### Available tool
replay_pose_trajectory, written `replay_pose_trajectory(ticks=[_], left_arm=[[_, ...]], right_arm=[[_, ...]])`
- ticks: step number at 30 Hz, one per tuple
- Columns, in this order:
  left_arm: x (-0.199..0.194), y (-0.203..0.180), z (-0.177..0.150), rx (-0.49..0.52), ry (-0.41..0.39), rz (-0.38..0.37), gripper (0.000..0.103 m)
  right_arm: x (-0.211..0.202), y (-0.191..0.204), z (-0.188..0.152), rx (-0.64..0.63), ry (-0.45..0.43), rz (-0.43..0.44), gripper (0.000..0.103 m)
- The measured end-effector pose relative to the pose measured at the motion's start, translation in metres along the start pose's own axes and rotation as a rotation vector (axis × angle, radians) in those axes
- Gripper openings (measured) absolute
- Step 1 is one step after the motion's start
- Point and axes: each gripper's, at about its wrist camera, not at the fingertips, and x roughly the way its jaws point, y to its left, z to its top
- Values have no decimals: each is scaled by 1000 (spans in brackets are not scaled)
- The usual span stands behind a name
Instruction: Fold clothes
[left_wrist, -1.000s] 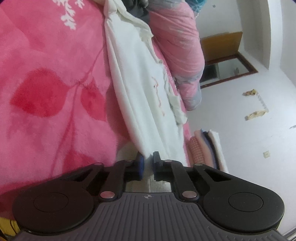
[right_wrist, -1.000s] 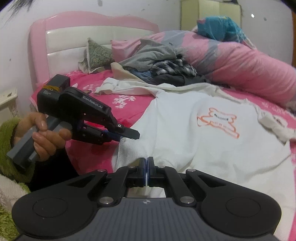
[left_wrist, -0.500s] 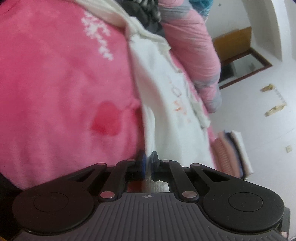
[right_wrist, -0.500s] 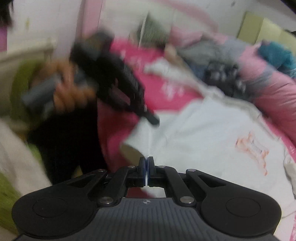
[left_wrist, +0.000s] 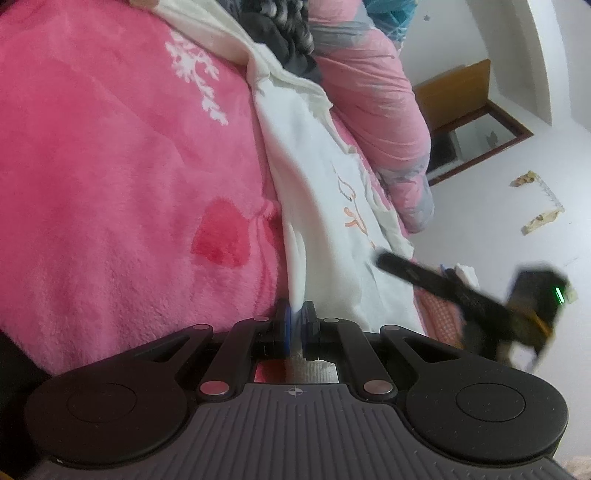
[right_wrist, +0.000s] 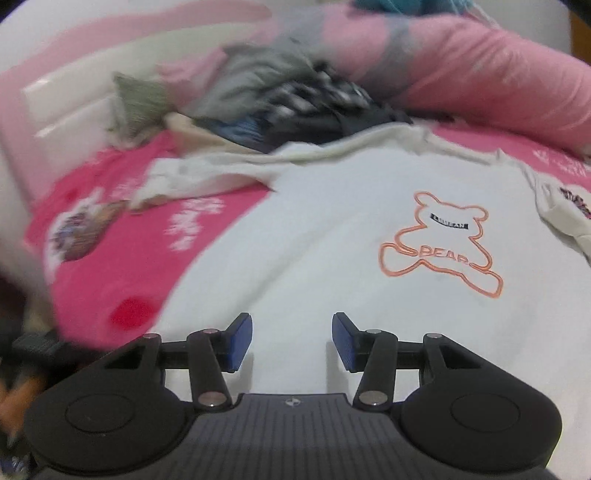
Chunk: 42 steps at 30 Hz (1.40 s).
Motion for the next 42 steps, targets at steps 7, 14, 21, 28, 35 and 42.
replay_pose_trajectory(ticks=[7, 14, 21, 28, 35, 42], left_arm=[[-9, -15, -4, 102, -62, 3, 3], [-9, 4, -3, 52, -40, 7, 3], [-9, 5, -1, 52, -29, -23, 3], [-16, 8, 2, 61, -34, -44, 6], [-9, 9, 6, 60, -2, -53, 20], [-2, 5, 3, 78, 12, -29, 20]], right_arm=[[52, 11, 3, -55, 62, -41, 0], [13, -13, 4, 4, -7, -160, 0], [39, -9, -10, -107, 50, -258, 2], [6, 10, 36, -196, -15, -277, 31], [46, 39, 91, -234, -48, -64, 33], [150, 88, 119, -536, -27, -129, 57]])
